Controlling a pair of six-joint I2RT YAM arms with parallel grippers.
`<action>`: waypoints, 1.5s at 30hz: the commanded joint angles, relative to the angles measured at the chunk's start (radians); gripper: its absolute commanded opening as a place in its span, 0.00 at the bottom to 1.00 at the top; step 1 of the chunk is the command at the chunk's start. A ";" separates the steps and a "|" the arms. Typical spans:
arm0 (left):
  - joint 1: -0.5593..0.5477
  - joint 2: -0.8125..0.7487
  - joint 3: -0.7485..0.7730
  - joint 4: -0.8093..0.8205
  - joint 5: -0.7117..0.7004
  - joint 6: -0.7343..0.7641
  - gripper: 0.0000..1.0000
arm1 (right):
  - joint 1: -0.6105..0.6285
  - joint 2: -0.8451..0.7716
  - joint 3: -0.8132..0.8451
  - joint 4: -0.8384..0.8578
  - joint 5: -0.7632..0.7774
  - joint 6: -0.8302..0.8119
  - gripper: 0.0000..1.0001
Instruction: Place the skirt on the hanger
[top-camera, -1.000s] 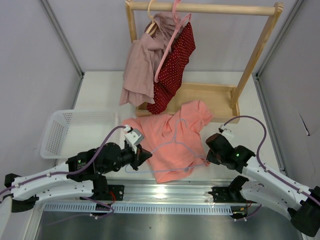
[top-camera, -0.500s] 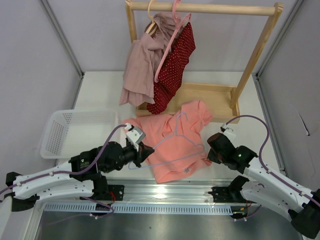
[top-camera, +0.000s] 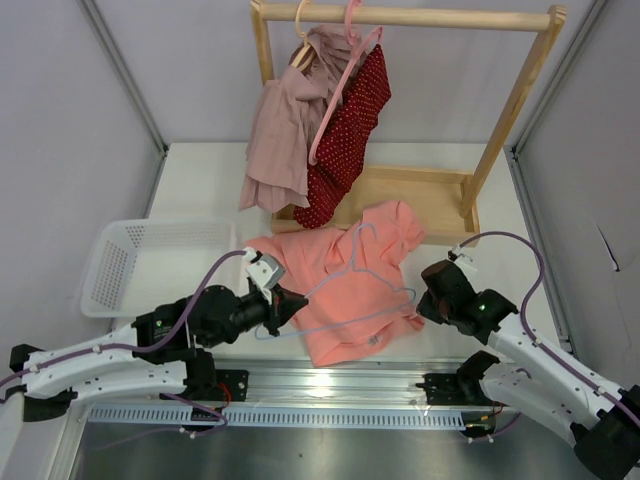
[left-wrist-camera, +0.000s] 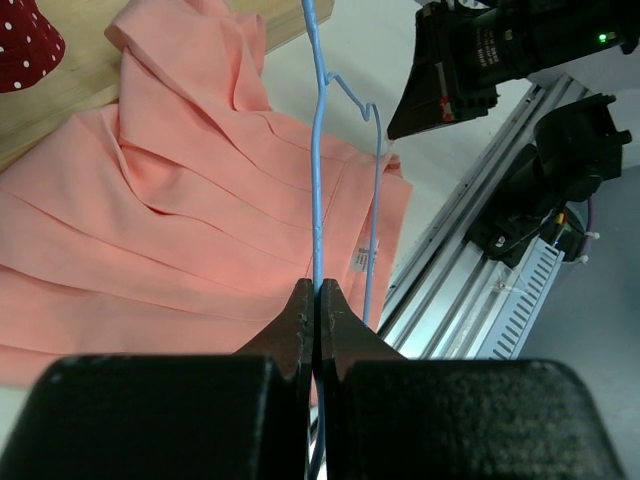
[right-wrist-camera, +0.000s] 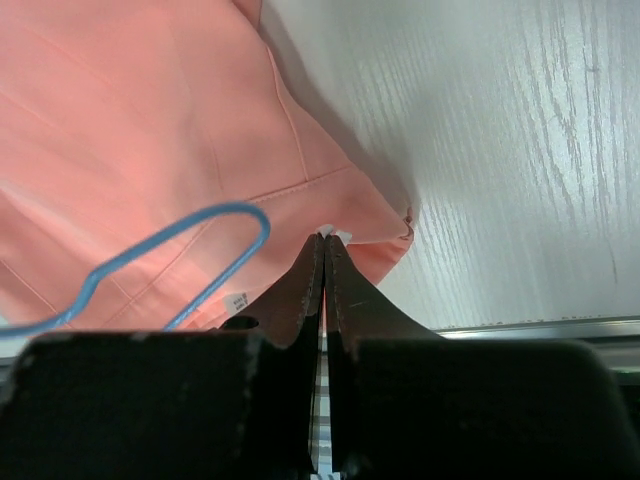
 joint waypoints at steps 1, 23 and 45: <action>-0.018 -0.023 0.002 0.016 -0.001 0.002 0.00 | -0.039 -0.003 0.004 0.064 -0.051 0.000 0.00; -0.100 -0.028 -0.014 -0.017 -0.016 -0.044 0.00 | -0.087 -0.049 0.051 -0.134 -0.180 0.052 0.00; -0.106 0.058 0.008 0.028 -0.032 0.002 0.00 | -0.122 -0.026 0.036 -0.100 -0.190 0.012 0.00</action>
